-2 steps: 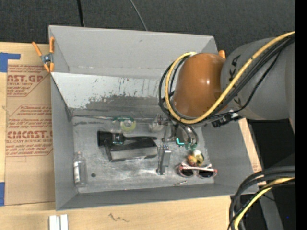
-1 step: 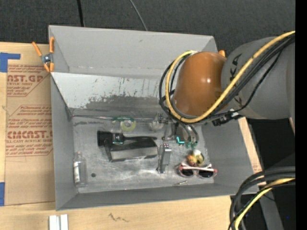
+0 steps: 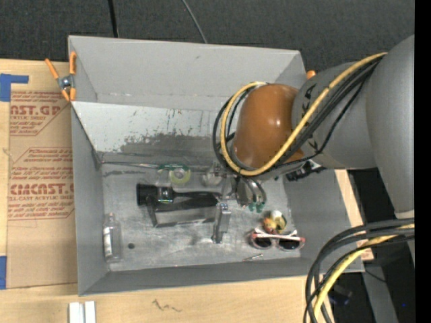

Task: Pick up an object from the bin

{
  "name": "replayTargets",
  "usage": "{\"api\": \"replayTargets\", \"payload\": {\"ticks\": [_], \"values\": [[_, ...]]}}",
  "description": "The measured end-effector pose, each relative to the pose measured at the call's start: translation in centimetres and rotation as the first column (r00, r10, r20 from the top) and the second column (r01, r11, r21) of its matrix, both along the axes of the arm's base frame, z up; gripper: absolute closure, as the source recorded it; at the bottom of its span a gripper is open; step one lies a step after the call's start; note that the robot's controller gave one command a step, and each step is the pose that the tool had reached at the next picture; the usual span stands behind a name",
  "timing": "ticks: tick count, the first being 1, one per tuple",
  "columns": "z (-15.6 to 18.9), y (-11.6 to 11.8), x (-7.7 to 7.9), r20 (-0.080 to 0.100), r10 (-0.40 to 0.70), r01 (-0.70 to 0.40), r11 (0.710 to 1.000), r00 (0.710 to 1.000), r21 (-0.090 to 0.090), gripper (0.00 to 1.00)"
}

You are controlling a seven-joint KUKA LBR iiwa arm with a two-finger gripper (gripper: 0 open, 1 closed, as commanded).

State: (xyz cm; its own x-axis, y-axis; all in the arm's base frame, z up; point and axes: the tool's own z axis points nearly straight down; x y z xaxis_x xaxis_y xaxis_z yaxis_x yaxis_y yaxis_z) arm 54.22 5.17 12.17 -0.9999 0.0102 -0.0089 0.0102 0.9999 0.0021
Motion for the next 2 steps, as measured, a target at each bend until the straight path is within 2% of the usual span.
{"api": "replayTargets", "payload": {"ticks": [1,2], "values": [[-2.6,1.0,0.9,-0.015,0.134,-0.134,0.991,0.991,-0.002,0.0],[-4.4,0.2,0.1,0.011,0.128,-0.128,0.992,0.992,0.0,1.0]]}}
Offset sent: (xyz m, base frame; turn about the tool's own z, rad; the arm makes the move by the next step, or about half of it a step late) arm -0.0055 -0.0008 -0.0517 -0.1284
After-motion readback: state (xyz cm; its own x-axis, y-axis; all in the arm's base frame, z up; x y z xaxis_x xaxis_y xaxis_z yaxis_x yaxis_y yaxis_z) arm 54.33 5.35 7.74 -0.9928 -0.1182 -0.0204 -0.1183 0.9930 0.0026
